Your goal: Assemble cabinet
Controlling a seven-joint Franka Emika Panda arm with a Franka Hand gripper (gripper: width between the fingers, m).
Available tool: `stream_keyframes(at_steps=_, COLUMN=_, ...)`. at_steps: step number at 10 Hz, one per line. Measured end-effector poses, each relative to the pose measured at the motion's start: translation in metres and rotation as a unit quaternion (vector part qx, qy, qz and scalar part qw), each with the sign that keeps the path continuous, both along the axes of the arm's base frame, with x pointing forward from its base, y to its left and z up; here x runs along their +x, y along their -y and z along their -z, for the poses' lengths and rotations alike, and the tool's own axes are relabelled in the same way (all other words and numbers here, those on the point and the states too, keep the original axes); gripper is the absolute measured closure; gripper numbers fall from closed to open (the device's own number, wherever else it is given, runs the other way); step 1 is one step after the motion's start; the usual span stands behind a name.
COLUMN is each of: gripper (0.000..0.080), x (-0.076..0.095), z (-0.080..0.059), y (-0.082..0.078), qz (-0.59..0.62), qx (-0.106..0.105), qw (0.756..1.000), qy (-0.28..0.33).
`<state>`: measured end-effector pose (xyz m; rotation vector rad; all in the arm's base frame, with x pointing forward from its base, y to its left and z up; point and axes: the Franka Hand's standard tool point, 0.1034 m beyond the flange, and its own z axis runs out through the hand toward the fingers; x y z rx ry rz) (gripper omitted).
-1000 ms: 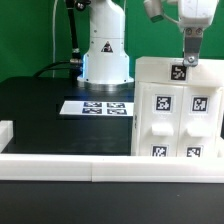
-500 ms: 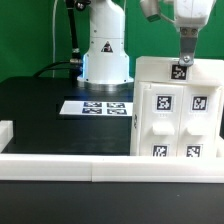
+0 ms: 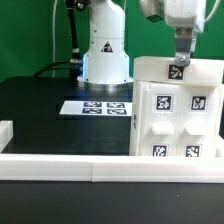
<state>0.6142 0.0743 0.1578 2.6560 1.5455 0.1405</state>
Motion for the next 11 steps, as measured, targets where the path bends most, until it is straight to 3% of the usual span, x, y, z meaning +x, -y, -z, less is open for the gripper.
stream_keyframes(at_steps=4, gripper=0.0239, x=0.0007, z=0.0013, y=0.0021, qz=0.190, qx=0.027, qw=0.981, qy=0.007)
stream_keyframes(at_steps=9, gripper=0.0239, x=0.0031, z=0.0009, y=0.0019, qz=0.379, qx=0.053, qw=0.924, qy=0.015)
stream_keyframes(at_steps=11, gripper=0.0239, x=0.0036, z=0.0001, y=-0.0002, qz=0.460, qx=0.065, qw=0.885, qy=0.015)
